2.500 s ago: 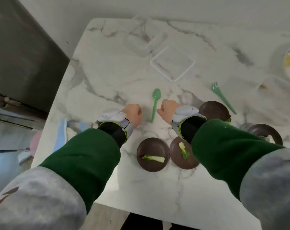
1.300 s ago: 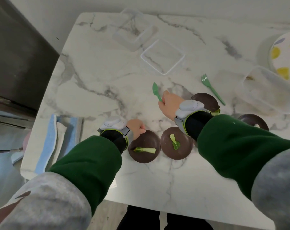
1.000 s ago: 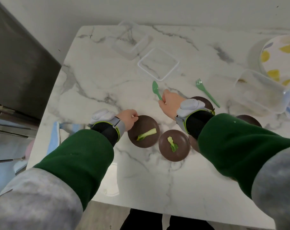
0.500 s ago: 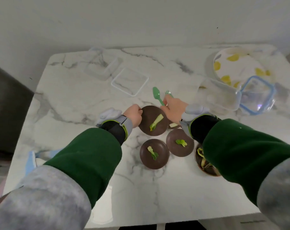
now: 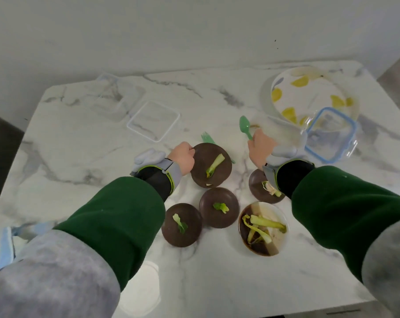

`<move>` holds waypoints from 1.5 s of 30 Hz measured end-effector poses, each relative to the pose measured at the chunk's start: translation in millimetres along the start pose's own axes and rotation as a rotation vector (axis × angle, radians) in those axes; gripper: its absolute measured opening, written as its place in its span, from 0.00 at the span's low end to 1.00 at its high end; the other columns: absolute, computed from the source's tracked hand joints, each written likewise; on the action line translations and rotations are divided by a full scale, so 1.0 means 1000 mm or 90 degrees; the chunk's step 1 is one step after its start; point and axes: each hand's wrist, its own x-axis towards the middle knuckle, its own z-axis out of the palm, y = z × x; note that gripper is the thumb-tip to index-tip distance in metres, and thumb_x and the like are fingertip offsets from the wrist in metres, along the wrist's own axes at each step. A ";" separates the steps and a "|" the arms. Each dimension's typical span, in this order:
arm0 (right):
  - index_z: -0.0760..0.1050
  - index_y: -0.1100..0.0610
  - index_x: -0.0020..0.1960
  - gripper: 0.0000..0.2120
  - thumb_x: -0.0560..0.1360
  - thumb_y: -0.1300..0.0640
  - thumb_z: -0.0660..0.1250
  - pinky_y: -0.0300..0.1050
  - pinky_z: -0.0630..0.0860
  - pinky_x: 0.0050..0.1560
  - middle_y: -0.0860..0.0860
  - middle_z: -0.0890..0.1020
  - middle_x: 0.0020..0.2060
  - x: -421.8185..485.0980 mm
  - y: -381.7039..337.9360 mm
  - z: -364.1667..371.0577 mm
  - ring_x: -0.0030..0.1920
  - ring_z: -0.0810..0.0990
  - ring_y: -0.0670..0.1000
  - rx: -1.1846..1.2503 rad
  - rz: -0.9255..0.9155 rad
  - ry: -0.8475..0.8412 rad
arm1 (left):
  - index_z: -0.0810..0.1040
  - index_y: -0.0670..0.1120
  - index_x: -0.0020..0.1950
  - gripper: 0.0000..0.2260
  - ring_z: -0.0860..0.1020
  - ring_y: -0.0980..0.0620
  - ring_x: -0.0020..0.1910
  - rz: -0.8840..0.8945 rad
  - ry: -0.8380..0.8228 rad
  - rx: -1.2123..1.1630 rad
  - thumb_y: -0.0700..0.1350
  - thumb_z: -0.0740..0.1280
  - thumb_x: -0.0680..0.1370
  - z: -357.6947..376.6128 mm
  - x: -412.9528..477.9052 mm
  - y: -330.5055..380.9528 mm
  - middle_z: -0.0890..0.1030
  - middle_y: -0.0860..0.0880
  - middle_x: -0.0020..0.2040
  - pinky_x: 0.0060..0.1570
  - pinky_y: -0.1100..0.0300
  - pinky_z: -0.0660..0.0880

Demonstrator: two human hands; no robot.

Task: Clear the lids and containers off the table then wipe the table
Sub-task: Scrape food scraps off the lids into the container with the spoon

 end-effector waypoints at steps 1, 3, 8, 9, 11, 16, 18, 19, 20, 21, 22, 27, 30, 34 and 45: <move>0.67 0.64 0.60 0.13 0.81 0.57 0.53 0.46 0.63 0.45 0.63 0.75 0.49 0.003 0.006 -0.002 0.55 0.77 0.63 0.034 0.011 -0.018 | 0.69 0.38 0.64 0.14 0.76 0.40 0.59 -0.007 0.004 0.000 0.42 0.52 0.83 0.004 0.003 0.004 0.74 0.36 0.63 0.57 0.54 0.71; 0.65 0.66 0.65 0.16 0.81 0.57 0.52 0.46 0.63 0.46 0.66 0.76 0.54 0.007 0.015 -0.003 0.56 0.76 0.64 0.079 0.018 -0.044 | 0.69 0.38 0.64 0.14 0.76 0.42 0.54 -0.022 0.009 -0.001 0.43 0.52 0.83 0.010 0.009 0.011 0.75 0.37 0.60 0.51 0.56 0.71; 0.64 0.66 0.64 0.16 0.82 0.57 0.52 0.45 0.62 0.46 0.66 0.76 0.56 0.015 0.026 -0.004 0.56 0.76 0.64 0.123 -0.013 -0.093 | 0.69 0.40 0.61 0.12 0.71 0.48 0.46 -0.054 0.049 -0.013 0.43 0.51 0.84 0.030 0.021 0.028 0.72 0.44 0.45 0.35 0.61 0.64; 0.65 0.66 0.64 0.16 0.82 0.57 0.52 0.44 0.62 0.46 0.66 0.76 0.55 0.014 0.026 -0.005 0.56 0.76 0.64 0.135 -0.025 -0.094 | 0.69 0.41 0.59 0.10 0.70 0.48 0.46 -0.057 0.056 -0.014 0.43 0.51 0.84 0.033 0.023 0.029 0.71 0.44 0.46 0.38 0.61 0.64; 0.66 0.65 0.62 0.15 0.82 0.56 0.52 0.44 0.63 0.46 0.65 0.77 0.55 0.014 0.025 -0.008 0.55 0.76 0.63 0.150 -0.054 -0.111 | 0.68 0.43 0.56 0.08 0.70 0.47 0.46 -0.066 0.071 -0.014 0.42 0.51 0.84 0.039 0.025 0.033 0.70 0.44 0.48 0.43 0.59 0.63; 0.64 0.66 0.63 0.15 0.82 0.58 0.51 0.47 0.69 0.47 0.63 0.79 0.55 0.007 0.010 -0.008 0.55 0.77 0.61 0.202 -0.111 -0.194 | 0.68 0.44 0.55 0.06 0.69 0.47 0.46 -0.091 0.087 -0.008 0.41 0.52 0.83 0.039 0.025 0.029 0.70 0.47 0.42 0.43 0.60 0.62; 0.63 0.66 0.64 0.15 0.82 0.58 0.50 0.45 0.66 0.42 0.61 0.79 0.57 0.004 0.005 -0.009 0.51 0.77 0.59 0.209 -0.128 -0.228 | 0.65 0.45 0.52 0.04 0.69 0.48 0.42 -0.102 0.090 -0.003 0.40 0.52 0.83 0.036 0.025 0.024 0.67 0.49 0.37 0.37 0.60 0.62; 0.63 0.66 0.64 0.15 0.82 0.58 0.50 0.43 0.64 0.37 0.61 0.78 0.58 0.003 0.002 -0.009 0.48 0.76 0.58 0.216 -0.132 -0.239 | 0.64 0.44 0.52 0.03 0.68 0.48 0.40 -0.104 0.093 -0.004 0.39 0.52 0.83 0.035 0.025 0.023 0.65 0.50 0.36 0.32 0.60 0.61; 0.64 0.66 0.64 0.14 0.82 0.59 0.50 0.41 0.62 0.32 0.61 0.78 0.58 0.003 0.000 -0.010 0.43 0.75 0.56 0.225 -0.132 -0.245 | 0.64 0.44 0.52 0.03 0.68 0.48 0.39 -0.105 0.095 -0.001 0.39 0.52 0.83 0.034 0.025 0.021 0.65 0.51 0.36 0.30 0.62 0.59; 0.65 0.65 0.62 0.13 0.82 0.59 0.50 0.38 0.63 0.30 0.61 0.79 0.58 0.004 -0.002 -0.010 0.38 0.73 0.53 0.237 -0.126 -0.249 | 0.65 0.44 0.52 0.04 0.68 0.48 0.39 -0.104 0.094 0.003 0.39 0.52 0.83 0.032 0.025 0.020 0.66 0.50 0.36 0.29 0.62 0.59; 0.66 0.63 0.58 0.10 0.82 0.59 0.50 0.36 0.63 0.29 0.61 0.80 0.57 0.004 -0.004 -0.009 0.34 0.71 0.50 0.244 -0.118 -0.251 | 0.65 0.44 0.52 0.04 0.69 0.47 0.40 -0.102 0.092 0.004 0.40 0.52 0.83 0.030 0.026 0.018 0.68 0.48 0.38 0.30 0.61 0.60; 0.62 0.59 0.47 0.04 0.80 0.61 0.52 0.36 0.68 0.35 0.62 0.82 0.52 0.010 0.000 -0.011 0.39 0.75 0.55 0.274 -0.102 -0.220 | 0.67 0.43 0.54 0.06 0.69 0.48 0.47 -0.092 0.084 -0.012 0.41 0.51 0.83 0.026 0.036 0.022 0.70 0.45 0.44 0.44 0.60 0.62; 0.63 0.59 0.50 0.05 0.81 0.57 0.53 0.52 0.73 0.50 0.62 0.81 0.47 0.016 0.013 -0.015 0.48 0.78 0.62 0.220 -0.137 -0.160 | 0.68 0.42 0.51 0.07 0.74 0.45 0.48 -0.095 0.071 -0.059 0.39 0.51 0.83 0.029 0.042 0.033 0.71 0.43 0.44 0.46 0.56 0.69; 0.65 0.57 0.48 0.04 0.80 0.56 0.56 0.49 0.71 0.43 0.55 0.76 0.35 0.017 0.025 -0.021 0.40 0.77 0.60 0.181 -0.204 -0.149 | 0.62 0.46 0.37 0.14 0.76 0.39 0.58 -0.096 0.071 -0.102 0.37 0.51 0.82 0.034 0.046 0.052 0.65 0.49 0.34 0.50 0.56 0.70; 0.65 0.54 0.33 0.08 0.70 0.62 0.61 0.40 0.67 0.32 0.45 0.67 0.09 0.012 0.031 -0.015 0.32 0.75 0.52 0.022 -0.135 -0.268 | 0.69 0.32 0.63 0.15 0.78 0.36 0.59 -0.092 0.084 -0.136 0.41 0.52 0.83 0.041 0.045 0.071 0.77 0.34 0.61 0.63 0.47 0.73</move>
